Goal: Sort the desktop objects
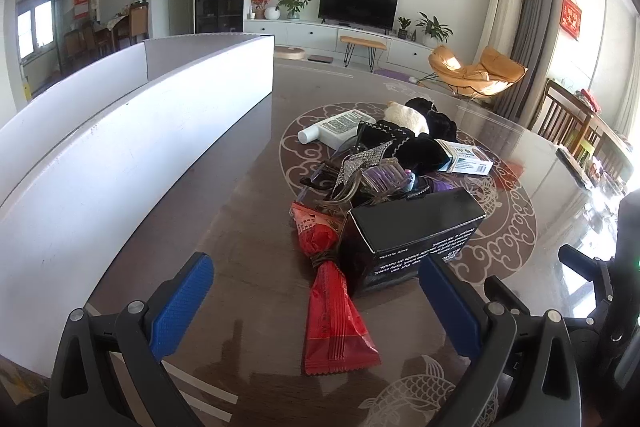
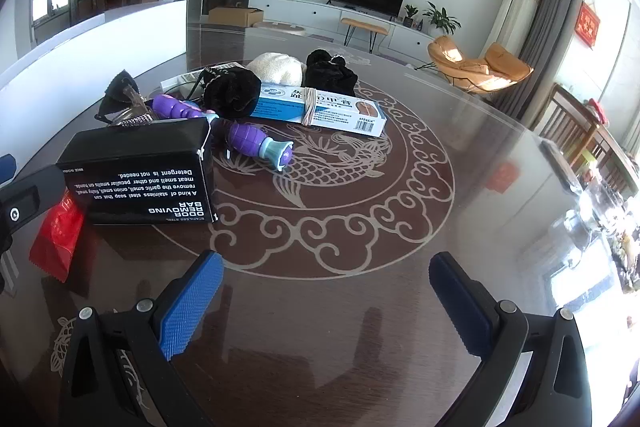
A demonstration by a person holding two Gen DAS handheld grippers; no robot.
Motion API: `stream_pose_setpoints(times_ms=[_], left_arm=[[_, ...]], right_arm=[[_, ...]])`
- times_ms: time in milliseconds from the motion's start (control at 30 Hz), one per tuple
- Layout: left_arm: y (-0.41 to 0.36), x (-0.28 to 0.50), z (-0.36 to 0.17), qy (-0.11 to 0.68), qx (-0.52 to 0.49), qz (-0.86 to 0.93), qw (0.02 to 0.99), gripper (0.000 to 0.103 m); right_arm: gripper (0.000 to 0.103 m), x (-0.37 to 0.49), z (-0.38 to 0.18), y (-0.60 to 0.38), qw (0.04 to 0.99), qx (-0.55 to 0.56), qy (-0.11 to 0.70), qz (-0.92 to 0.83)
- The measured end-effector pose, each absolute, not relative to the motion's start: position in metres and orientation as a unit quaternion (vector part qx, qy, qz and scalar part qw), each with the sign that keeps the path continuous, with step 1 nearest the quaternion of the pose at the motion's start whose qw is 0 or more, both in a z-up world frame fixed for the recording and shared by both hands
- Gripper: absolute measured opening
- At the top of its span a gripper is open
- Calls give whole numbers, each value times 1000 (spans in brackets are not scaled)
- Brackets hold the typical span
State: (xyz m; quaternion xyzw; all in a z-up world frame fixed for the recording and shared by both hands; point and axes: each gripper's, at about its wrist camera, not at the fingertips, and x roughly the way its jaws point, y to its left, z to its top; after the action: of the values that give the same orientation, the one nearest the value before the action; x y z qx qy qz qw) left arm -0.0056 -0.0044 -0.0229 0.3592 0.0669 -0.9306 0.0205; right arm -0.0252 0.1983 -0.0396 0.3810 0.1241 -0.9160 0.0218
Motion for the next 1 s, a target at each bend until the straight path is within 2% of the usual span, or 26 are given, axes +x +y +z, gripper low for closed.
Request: stream_pose_setpoints(times_ms=[1000], left_arm=[[-6,-8,-26,80,365,-927,19,103]], right_arm=[[103,-24,-42,191,33,384,139,-912]])
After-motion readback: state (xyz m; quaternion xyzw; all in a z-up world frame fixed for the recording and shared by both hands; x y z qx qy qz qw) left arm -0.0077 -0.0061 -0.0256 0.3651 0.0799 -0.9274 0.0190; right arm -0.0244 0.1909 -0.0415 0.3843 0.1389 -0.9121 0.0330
